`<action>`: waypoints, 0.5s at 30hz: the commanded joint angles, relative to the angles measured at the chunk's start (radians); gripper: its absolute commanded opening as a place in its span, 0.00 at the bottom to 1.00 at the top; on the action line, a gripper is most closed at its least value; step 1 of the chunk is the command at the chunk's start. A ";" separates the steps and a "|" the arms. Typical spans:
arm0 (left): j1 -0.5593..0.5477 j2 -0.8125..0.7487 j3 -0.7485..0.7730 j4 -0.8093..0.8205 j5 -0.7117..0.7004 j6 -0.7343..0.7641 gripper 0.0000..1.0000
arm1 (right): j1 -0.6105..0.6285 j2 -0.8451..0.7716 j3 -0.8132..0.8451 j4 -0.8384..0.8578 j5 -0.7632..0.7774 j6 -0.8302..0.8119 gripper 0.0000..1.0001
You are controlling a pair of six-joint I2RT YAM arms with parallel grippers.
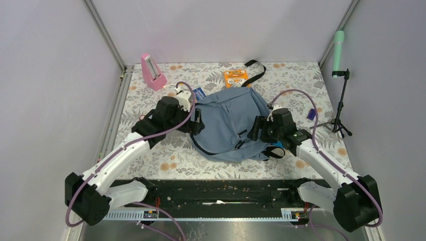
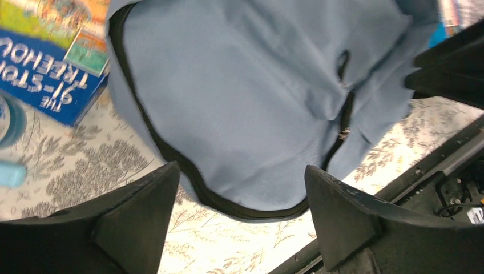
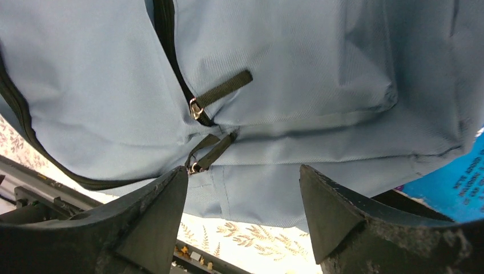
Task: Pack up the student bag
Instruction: Unzip the student bag at the center of the board.
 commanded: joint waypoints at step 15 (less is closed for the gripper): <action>-0.479 0.236 -0.036 0.503 -0.131 -0.176 0.83 | 0.050 -0.263 -0.160 0.042 0.247 0.203 0.67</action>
